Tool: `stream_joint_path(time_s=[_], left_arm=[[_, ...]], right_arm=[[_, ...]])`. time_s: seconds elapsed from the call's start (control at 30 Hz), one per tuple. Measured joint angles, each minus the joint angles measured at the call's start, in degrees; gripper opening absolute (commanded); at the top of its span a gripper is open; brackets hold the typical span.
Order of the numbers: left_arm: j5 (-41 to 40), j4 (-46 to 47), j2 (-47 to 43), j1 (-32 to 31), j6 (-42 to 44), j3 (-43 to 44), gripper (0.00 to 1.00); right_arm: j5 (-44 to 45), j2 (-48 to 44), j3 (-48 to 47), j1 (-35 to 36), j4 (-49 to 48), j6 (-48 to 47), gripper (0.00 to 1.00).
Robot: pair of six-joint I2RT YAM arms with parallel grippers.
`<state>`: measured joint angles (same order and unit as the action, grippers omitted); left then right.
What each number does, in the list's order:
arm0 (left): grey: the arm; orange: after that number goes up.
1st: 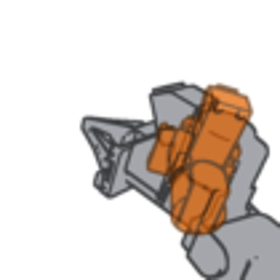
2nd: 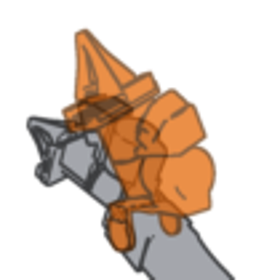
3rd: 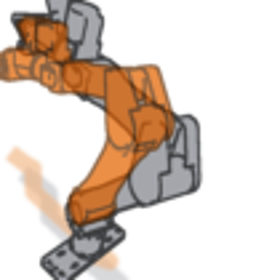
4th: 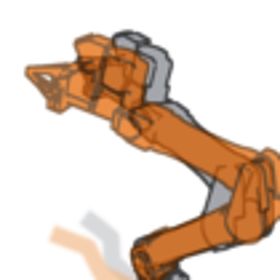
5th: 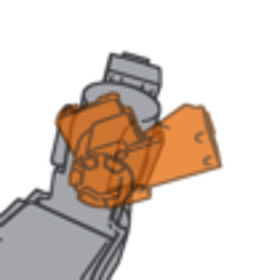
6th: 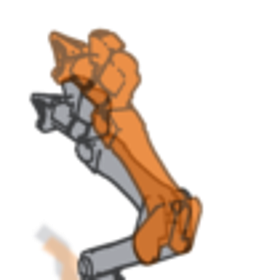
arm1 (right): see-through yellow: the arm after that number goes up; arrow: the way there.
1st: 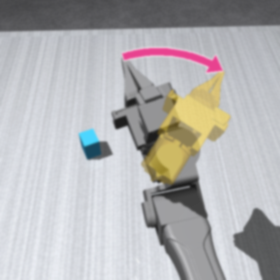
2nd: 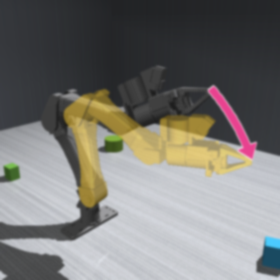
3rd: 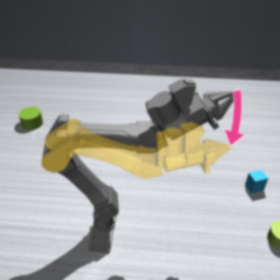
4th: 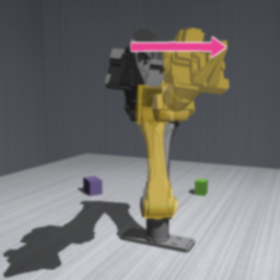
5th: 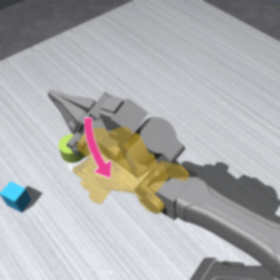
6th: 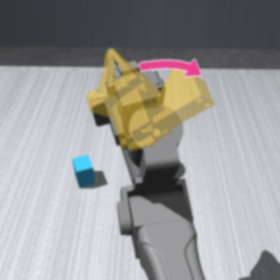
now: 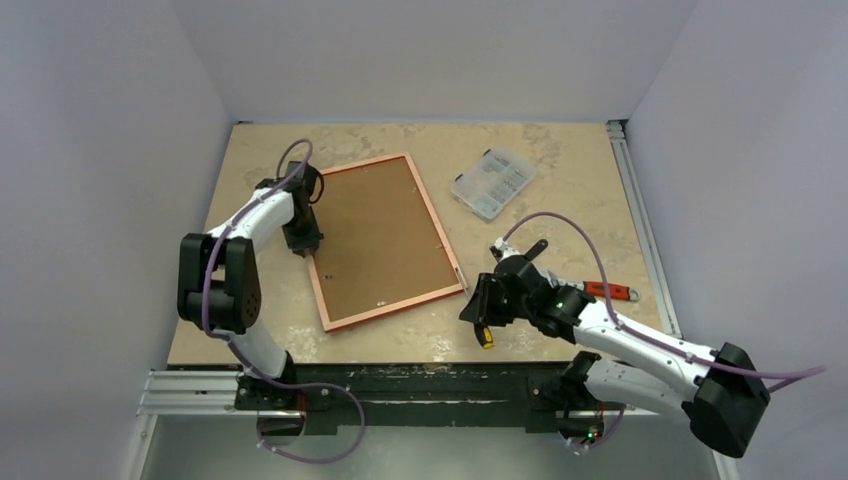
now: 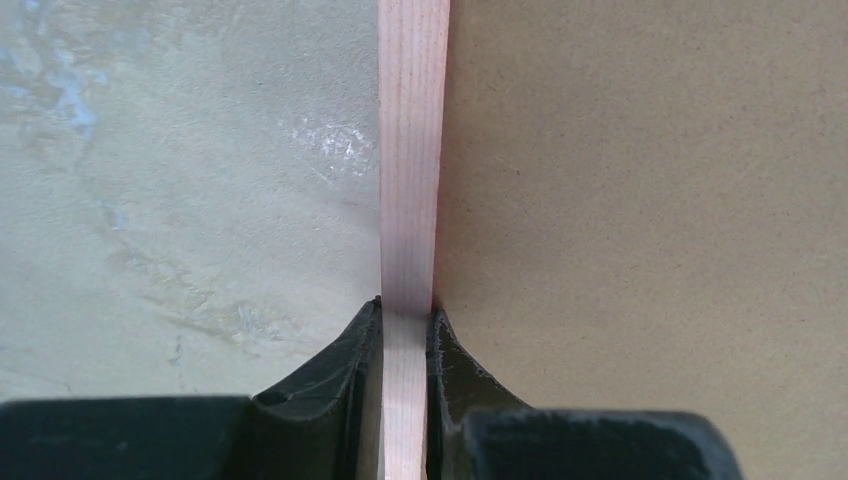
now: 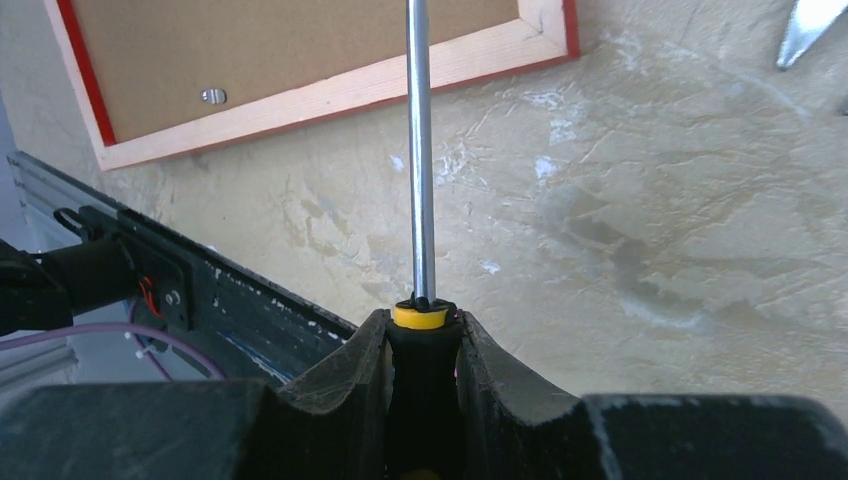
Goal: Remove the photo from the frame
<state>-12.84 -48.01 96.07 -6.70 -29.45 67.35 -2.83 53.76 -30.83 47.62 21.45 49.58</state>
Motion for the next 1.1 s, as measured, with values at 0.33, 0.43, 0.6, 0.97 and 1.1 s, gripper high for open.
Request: stream_joint_path(time_s=[0.33, 0.43, 0.6, 0.97, 1.1], left_arm=[[3.17, -2.73, 1.73, 8.48, -3.56, 1.05, 0.68], [4.46, -2.73, -2.1, 8.79, -5.44, 0.31, 0.68], [8.74, -0.57, -15.74, 8.39, -10.64, -10.14, 0.62], [8.39, -0.83, -24.87, 0.79, -18.27, -25.75, 0.59], [6.51, 0.04, -27.08, -0.94, -20.48, -28.46, 0.47]], right_arm=[[-4.98, 8.94, -1.29, -0.44, -6.56, 2.29, 0.0], [-7.43, 11.76, -1.79, -1.68, -9.05, 2.8, 0.0], [-11.08, 16.63, -3.08, -4.09, -12.66, 3.74, 0.0], [-14.97, 25.7, -5.11, -7.17, -20.0, 8.28, 0.0], [-14.91, 27.32, -5.14, -7.19, -21.29, 9.84, 0.0]])
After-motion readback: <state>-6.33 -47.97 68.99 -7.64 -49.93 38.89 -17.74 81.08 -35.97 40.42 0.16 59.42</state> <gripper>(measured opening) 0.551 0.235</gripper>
